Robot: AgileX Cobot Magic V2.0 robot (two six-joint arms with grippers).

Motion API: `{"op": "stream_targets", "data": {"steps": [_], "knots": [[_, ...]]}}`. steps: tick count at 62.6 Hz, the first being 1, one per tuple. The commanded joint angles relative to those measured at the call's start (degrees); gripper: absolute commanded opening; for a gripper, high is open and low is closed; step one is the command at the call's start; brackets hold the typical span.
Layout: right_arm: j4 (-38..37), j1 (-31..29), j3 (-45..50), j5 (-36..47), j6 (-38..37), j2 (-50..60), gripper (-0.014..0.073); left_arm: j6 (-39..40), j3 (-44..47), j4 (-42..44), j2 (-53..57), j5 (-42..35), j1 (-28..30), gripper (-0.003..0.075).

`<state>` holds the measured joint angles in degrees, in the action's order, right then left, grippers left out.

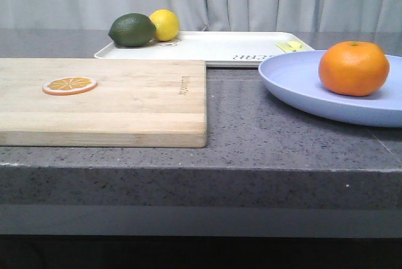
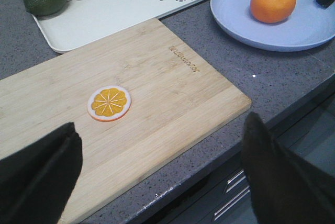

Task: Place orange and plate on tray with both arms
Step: 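Close the right gripper on the blue plate's rim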

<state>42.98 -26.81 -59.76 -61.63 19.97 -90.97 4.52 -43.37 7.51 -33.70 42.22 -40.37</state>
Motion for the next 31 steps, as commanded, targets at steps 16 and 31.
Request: {"op": "stream_targets", "data": {"steps": [16,31], "knots": [[3.36,-0.27,-1.59,-1.1,0.63,2.0,-0.0116,0.6,-1.36,-0.18,-0.2,-4.29,0.17,0.06],[3.85,-0.27,-1.59,-2.71,0.63,2.0,-0.0118,0.6,-1.36,-0.18,-0.2,-4.18,0.17,0.06]]}}
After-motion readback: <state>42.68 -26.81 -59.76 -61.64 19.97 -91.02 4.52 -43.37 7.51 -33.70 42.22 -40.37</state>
